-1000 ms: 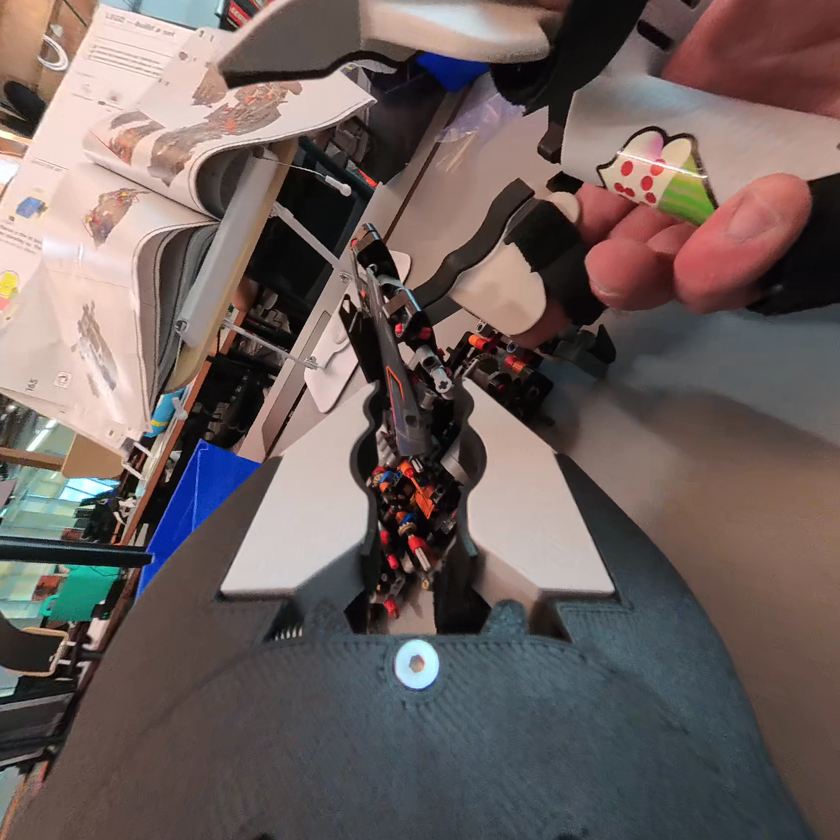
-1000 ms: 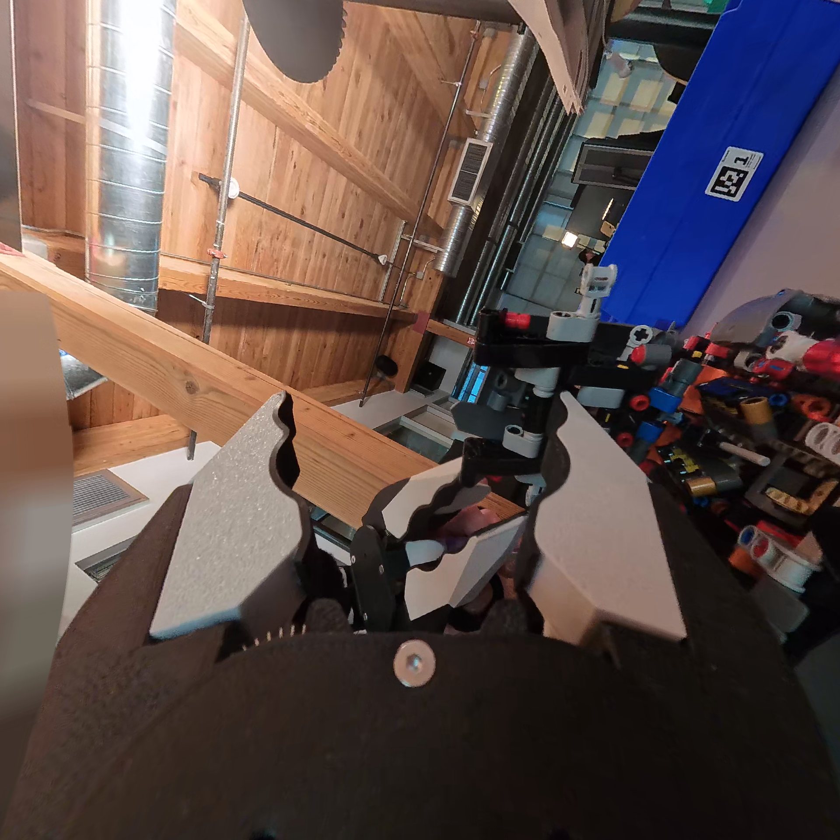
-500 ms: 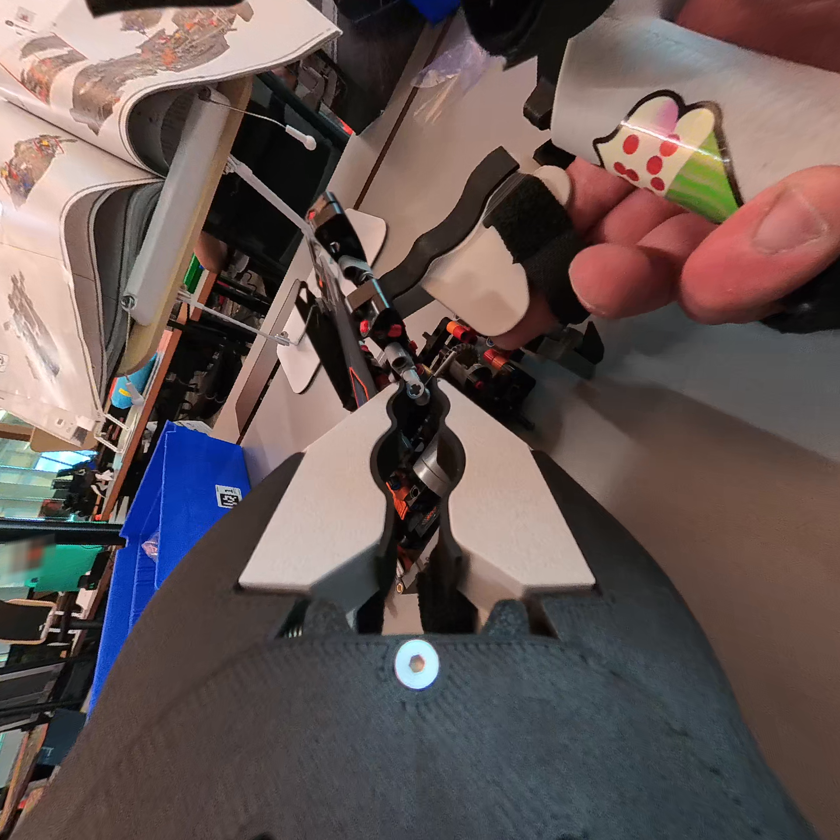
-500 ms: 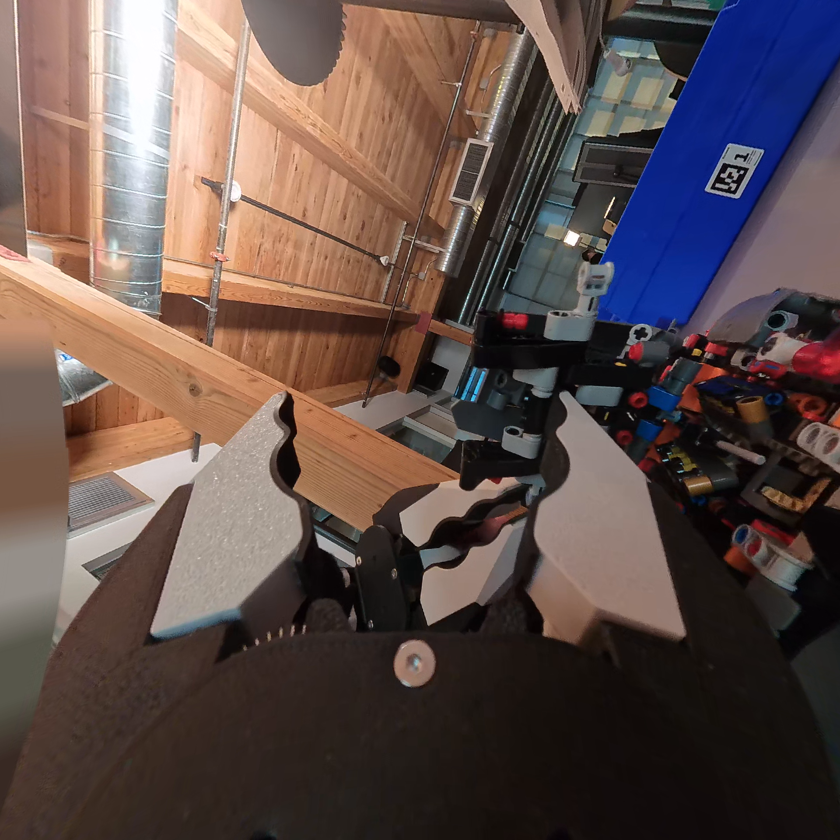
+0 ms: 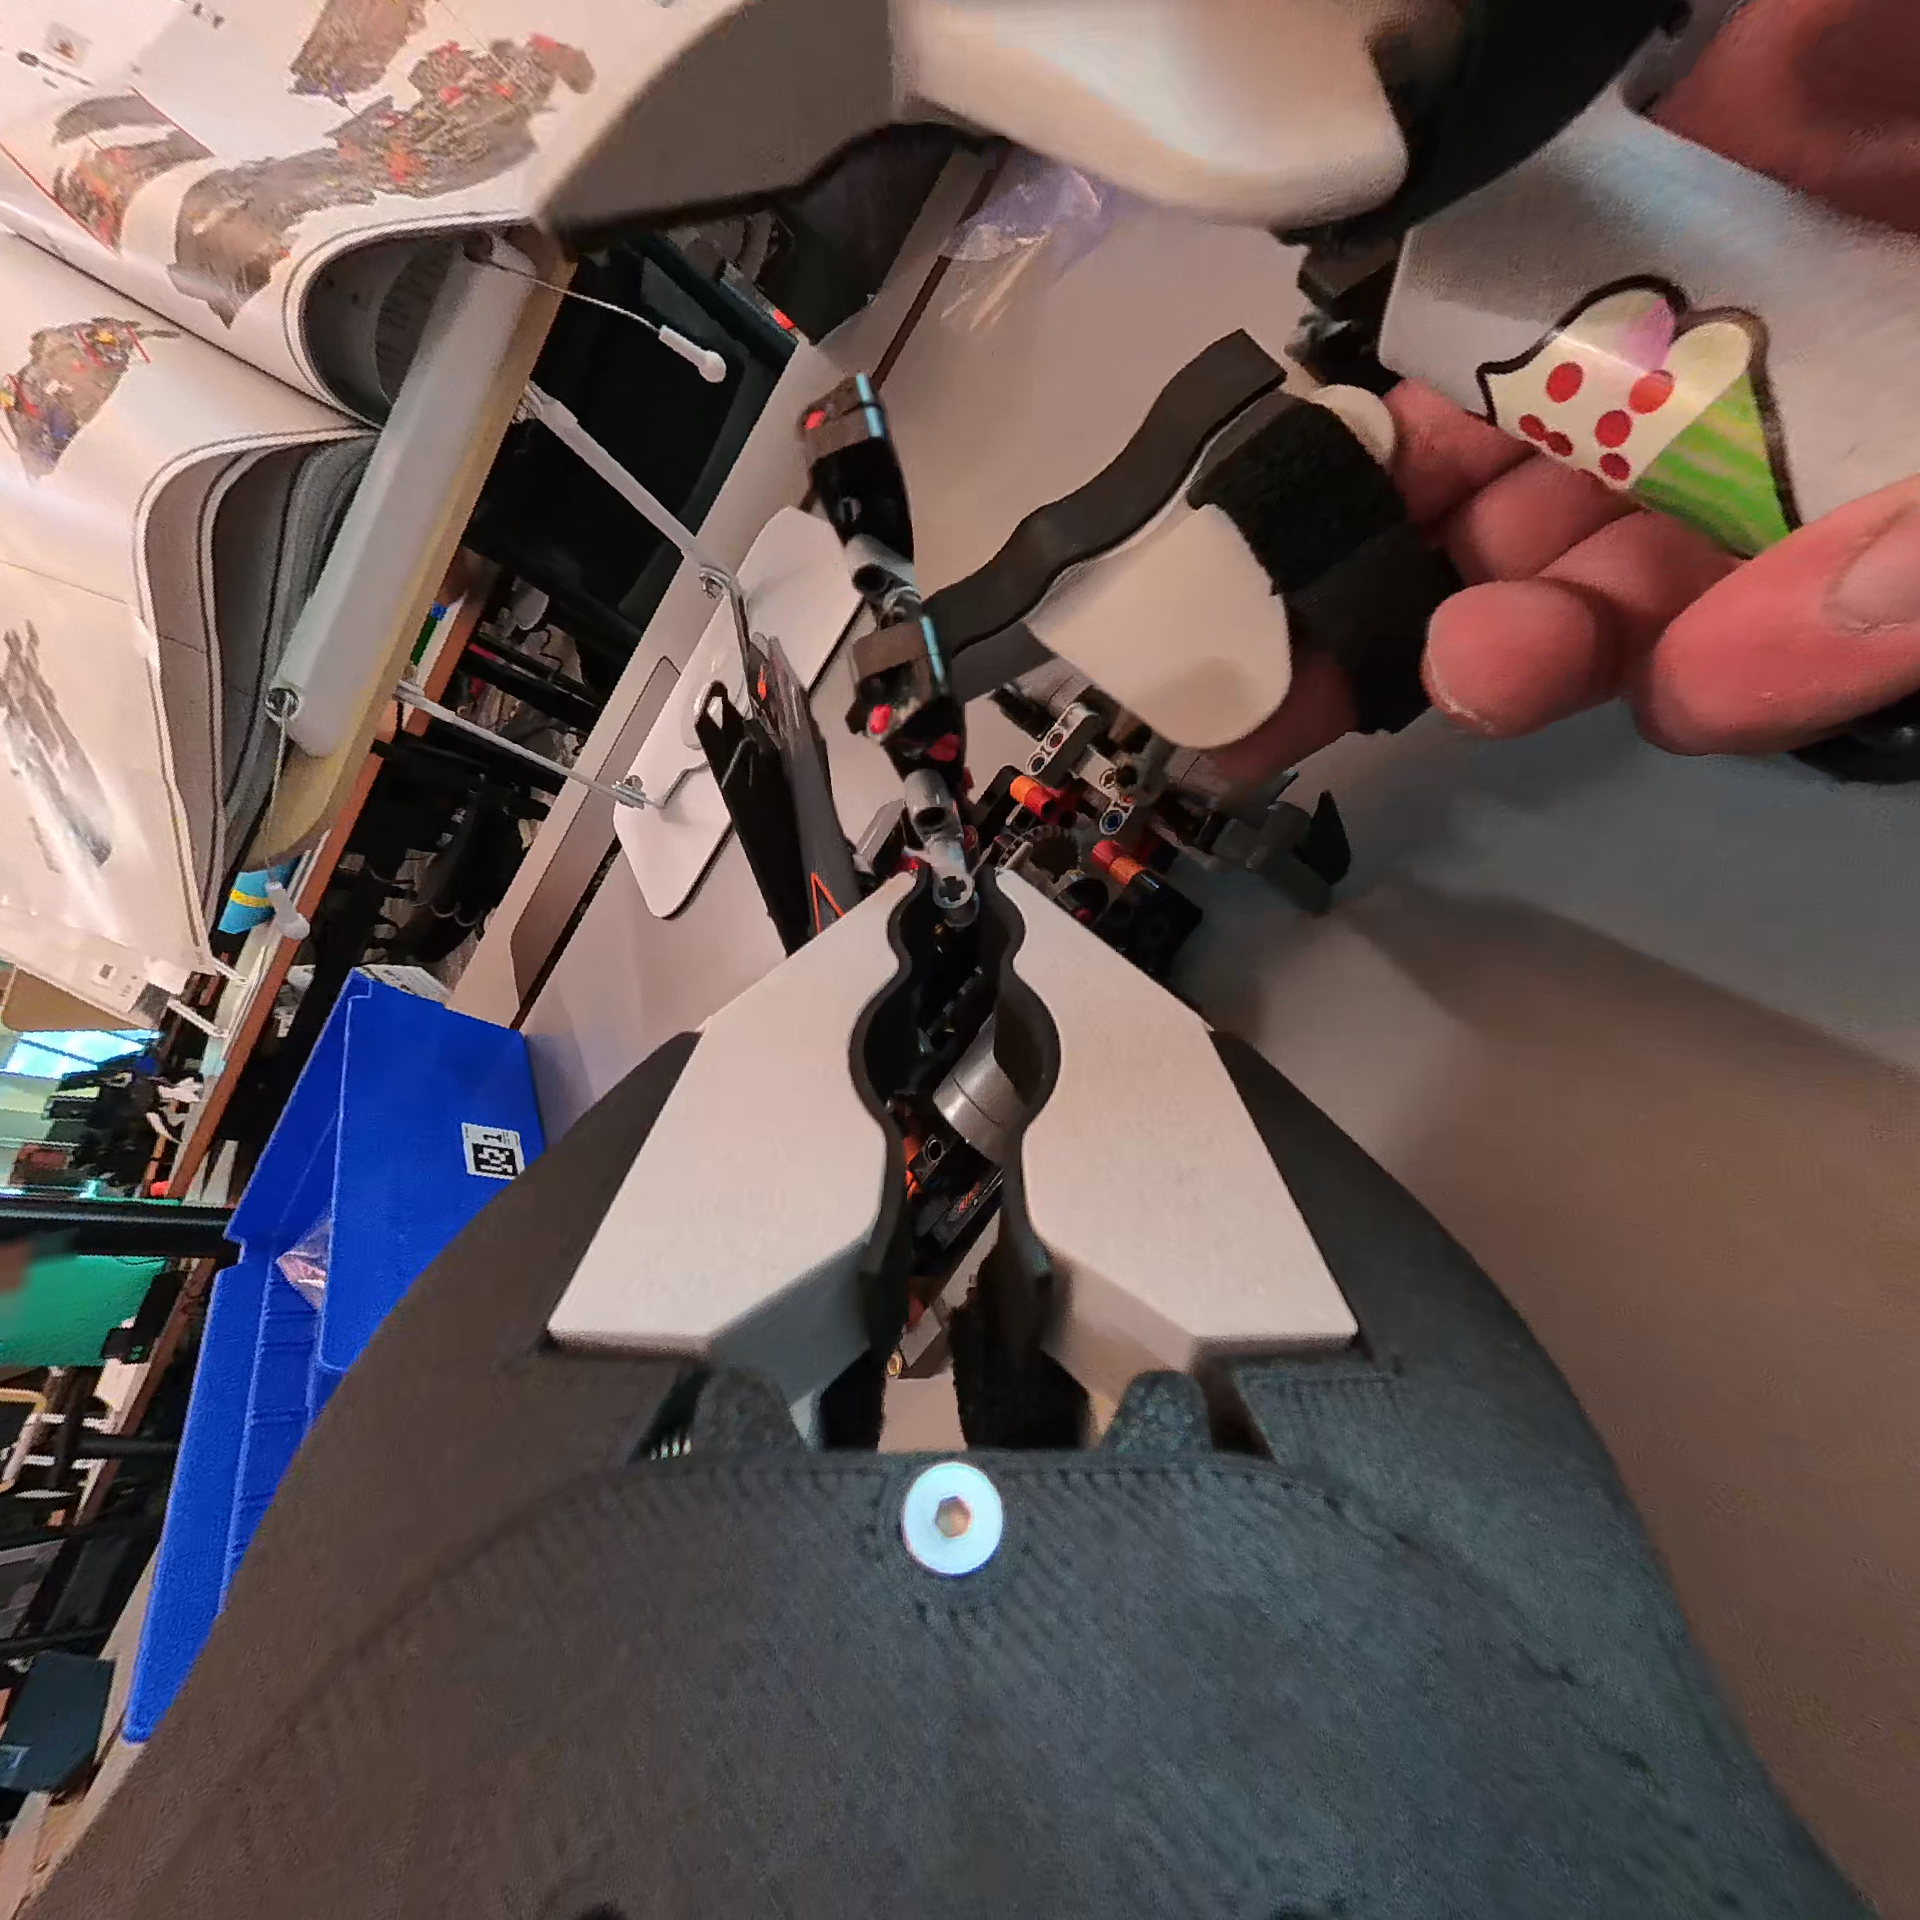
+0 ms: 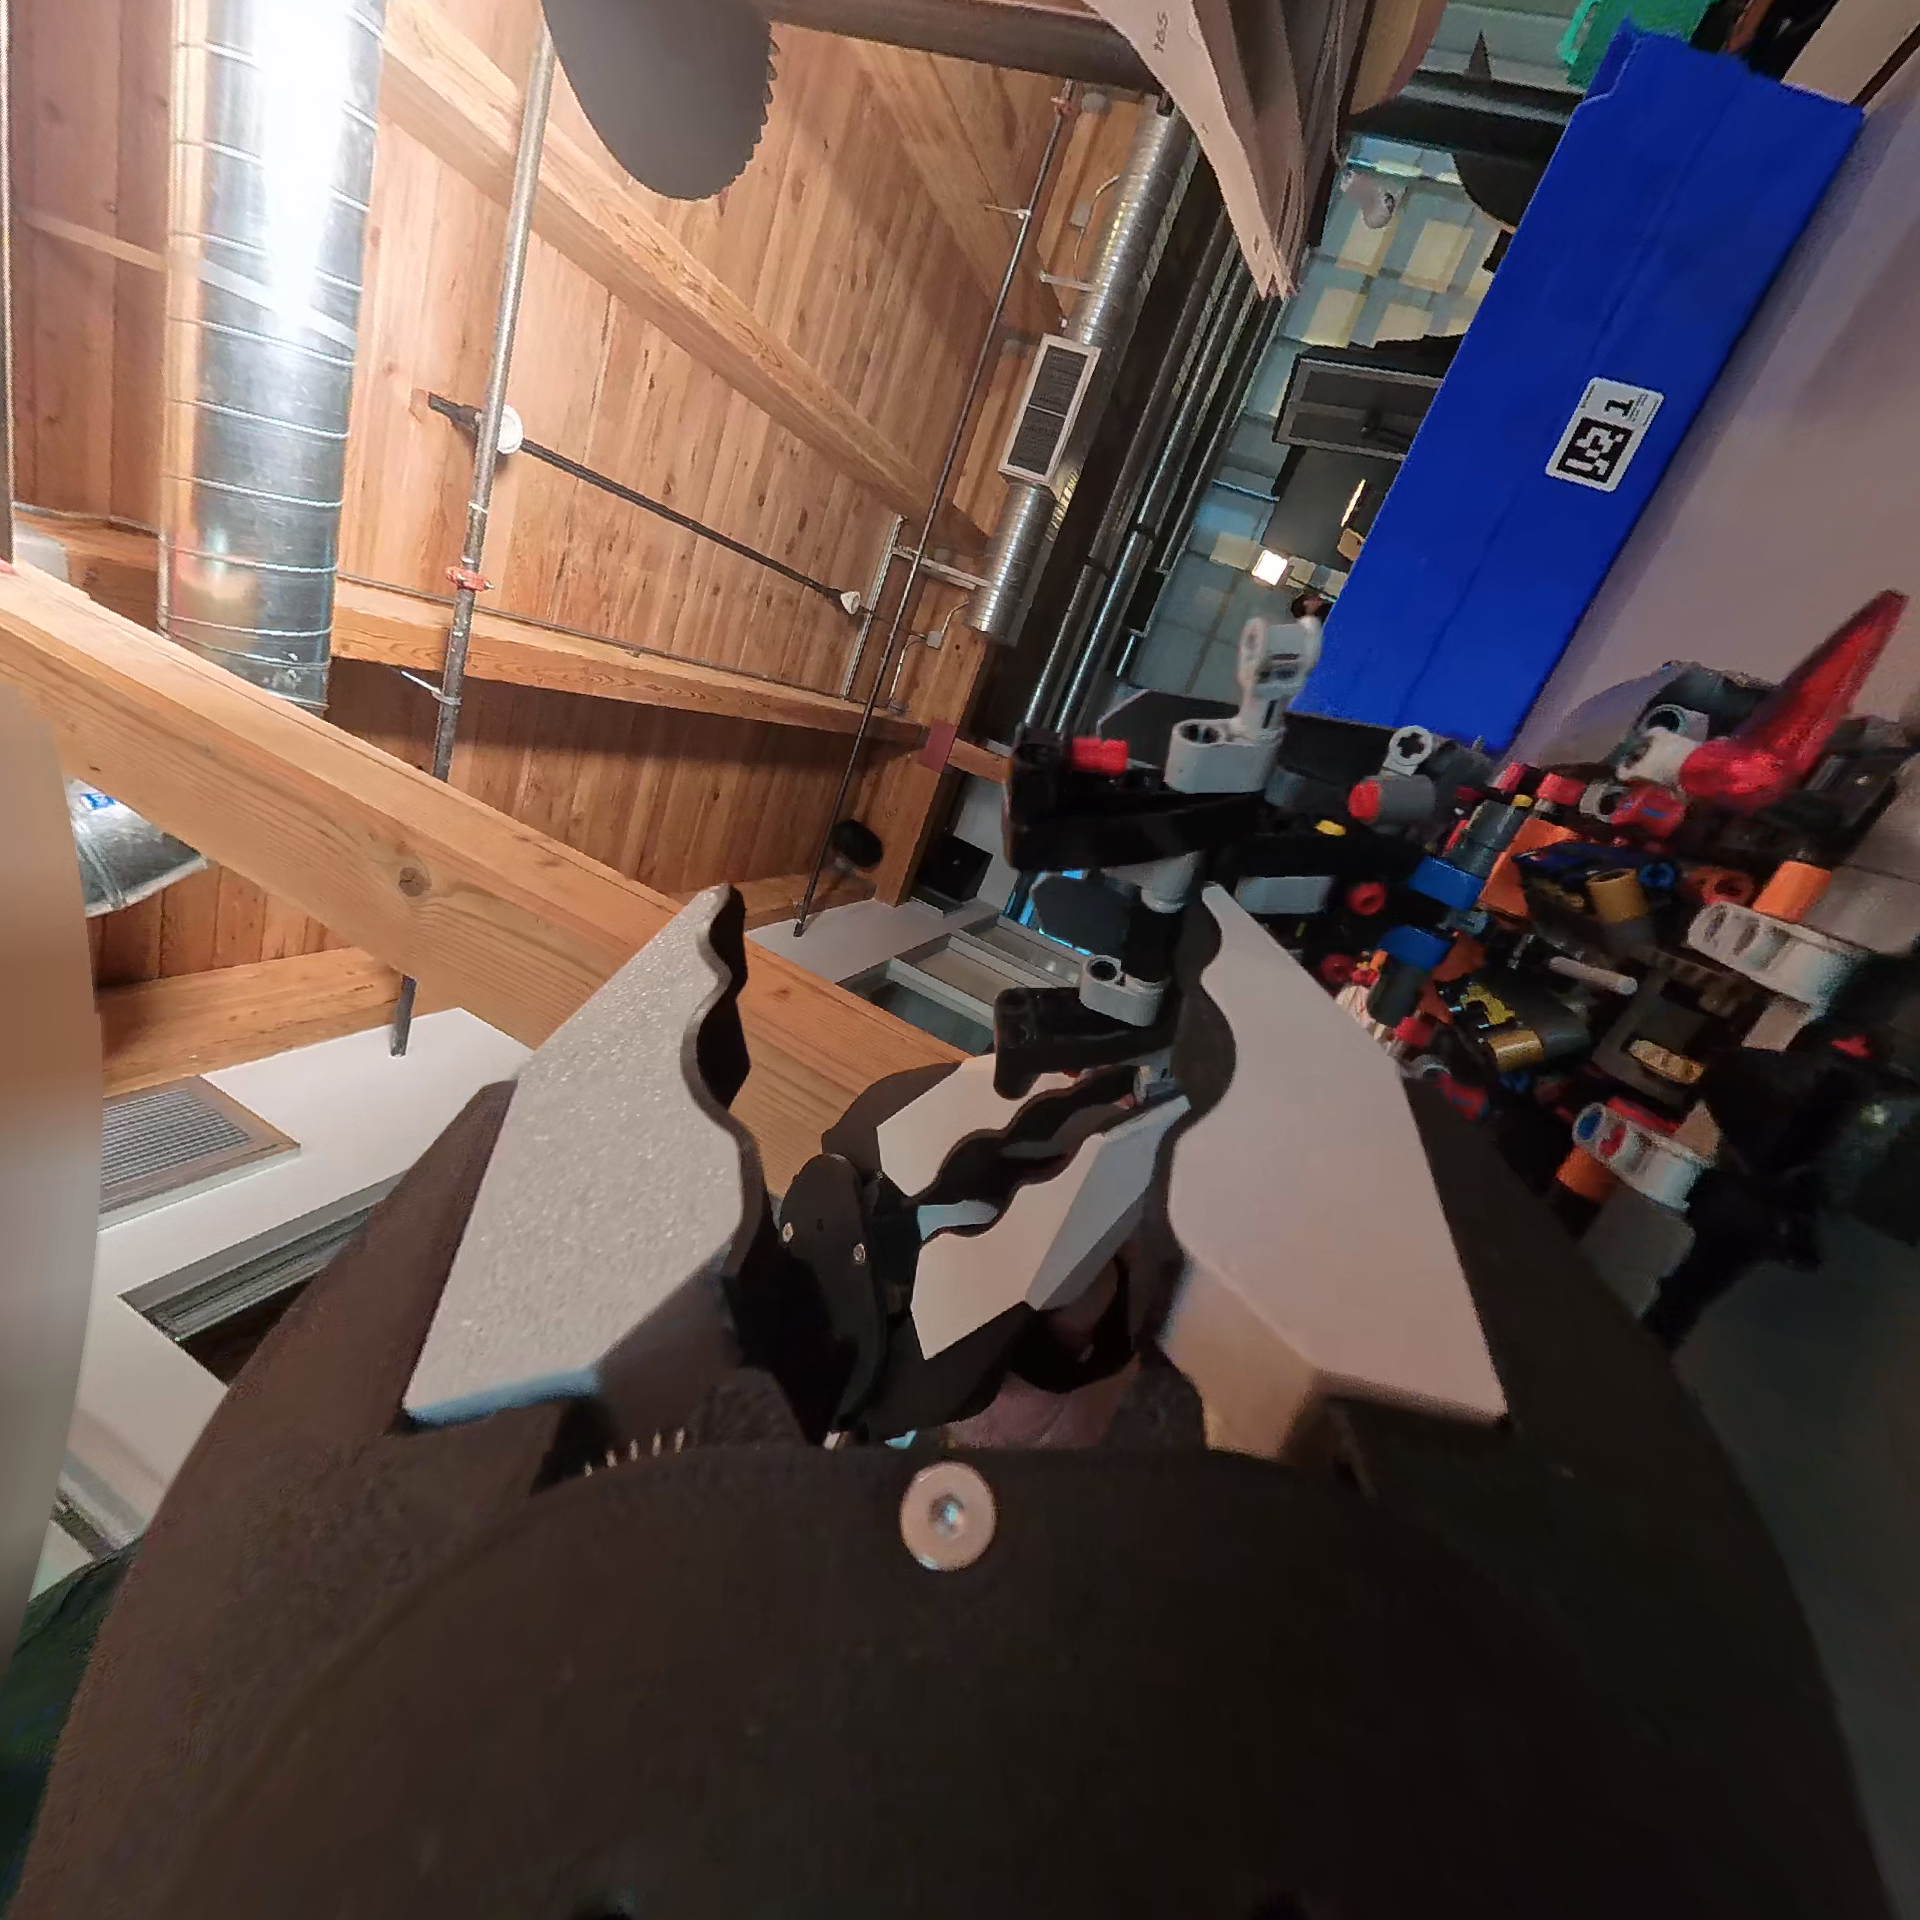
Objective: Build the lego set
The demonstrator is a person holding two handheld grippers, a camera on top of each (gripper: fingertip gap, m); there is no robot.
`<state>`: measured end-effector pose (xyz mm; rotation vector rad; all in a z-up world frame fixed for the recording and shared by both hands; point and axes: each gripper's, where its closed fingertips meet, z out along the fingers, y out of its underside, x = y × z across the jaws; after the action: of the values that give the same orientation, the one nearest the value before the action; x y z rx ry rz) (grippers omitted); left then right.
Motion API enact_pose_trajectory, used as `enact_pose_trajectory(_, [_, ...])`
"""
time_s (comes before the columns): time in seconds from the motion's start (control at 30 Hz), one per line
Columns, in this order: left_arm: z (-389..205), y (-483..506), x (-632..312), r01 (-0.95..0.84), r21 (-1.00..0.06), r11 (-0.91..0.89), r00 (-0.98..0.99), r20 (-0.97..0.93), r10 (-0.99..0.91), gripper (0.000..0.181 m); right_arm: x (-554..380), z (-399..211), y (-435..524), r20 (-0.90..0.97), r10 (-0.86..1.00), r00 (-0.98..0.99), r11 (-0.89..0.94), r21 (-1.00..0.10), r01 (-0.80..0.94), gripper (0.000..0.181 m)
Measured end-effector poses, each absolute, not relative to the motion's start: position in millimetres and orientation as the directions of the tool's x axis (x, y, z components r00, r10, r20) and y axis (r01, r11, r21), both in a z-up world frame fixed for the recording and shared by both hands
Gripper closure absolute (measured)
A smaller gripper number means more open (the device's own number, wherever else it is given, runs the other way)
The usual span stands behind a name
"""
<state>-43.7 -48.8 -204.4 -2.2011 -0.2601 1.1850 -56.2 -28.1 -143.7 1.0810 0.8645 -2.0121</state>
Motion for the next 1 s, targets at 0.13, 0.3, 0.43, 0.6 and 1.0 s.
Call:
enact_pose_trajectory(0.13, [-199,-46,-39,-0.137,-0.617,-0.775,0.57,-0.689,0.448,0.177,-51,-149,-21,-0.878,-0.241,-0.414,-0.533,-0.236,0.812,0.117])
enact_pose_trajectory(0.3, [-198,-40,-35,-0.152,-0.618,-0.771,0.574,-0.69,0.44,0.177,-45,-158,-14,-0.886,-0.171,-0.43,-0.56,-0.272,0.782,0.132])
enact_pose_trajectory(0.43, [-196,-34,-31,-0.168,-0.628,-0.76,0.582,-0.686,0.437,0.177,-40,-159,-7,-0.885,-0.17,-0.433,-0.568,-0.272,0.777,0.136])
enact_pose_trajectory(0.6, [-188,-31,-29,-0.136,-0.736,-0.663,0.636,-0.578,0.511,0.177,-36,-162,-1,-0.878,-0.098,-0.468,-0.588,-0.328,0.739,0.118])
enact_pose_trajectory(1.0, [-185,-26,-34,-0.2,-0.574,-0.794,0.51,-0.753,0.416,0.177,-45,-170,5,-0.908,0.015,-0.419,-0.682,-0.316,0.659,0.154])
